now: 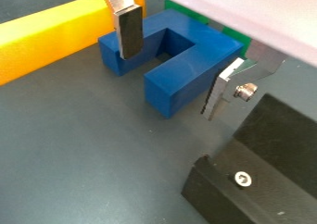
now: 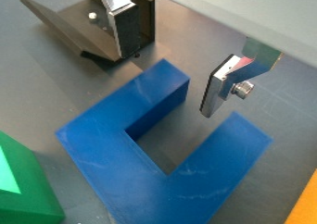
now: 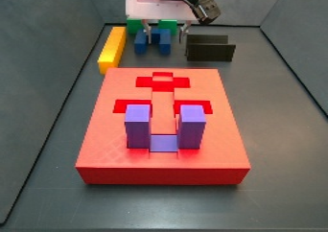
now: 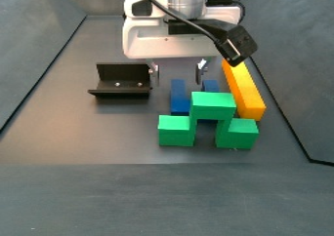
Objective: Pick up the blue object. Move up. Place the blue object on the fixture. Regrasp the blue object. Move to above the board. Insert the blue object.
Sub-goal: Pick up the blue object.
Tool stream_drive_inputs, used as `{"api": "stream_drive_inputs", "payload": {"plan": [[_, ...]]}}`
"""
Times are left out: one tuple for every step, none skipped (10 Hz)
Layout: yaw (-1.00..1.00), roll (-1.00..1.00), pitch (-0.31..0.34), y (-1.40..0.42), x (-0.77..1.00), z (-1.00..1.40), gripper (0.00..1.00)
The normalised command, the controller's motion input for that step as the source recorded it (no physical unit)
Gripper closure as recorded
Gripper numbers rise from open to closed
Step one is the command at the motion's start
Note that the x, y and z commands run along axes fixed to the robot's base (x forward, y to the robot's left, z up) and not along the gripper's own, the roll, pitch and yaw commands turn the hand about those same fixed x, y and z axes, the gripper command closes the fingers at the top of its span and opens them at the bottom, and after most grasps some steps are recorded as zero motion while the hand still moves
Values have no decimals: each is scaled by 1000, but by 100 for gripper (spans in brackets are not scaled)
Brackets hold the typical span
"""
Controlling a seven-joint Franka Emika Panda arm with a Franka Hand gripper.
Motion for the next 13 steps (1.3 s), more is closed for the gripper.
{"api": "stream_drive_inputs", "payload": {"plan": [[0, -39, -11, 0, 0, -391, 0], [0, -66, 0, 0, 0, -183, 0], [0, -73, 0, 23, 0, -49, 0], [0, -60, 0, 51, 0, 0, 0], [0, -43, 0, 57, 0, 0, 0], [0, -33, 0, 37, 0, -40, 0], [0, -16, 0, 0, 0, 0, 0], [0, 0, 0, 0, 0, -20, 0], [0, 0, 0, 0, 0, -94, 0], [0, 0, 16, 0, 0, -106, 0], [0, 59, 0, 0, 0, -3, 0], [0, 0, 0, 0, 0, 0, 100], [0, 0, 0, 0, 0, 0, 100]]}}
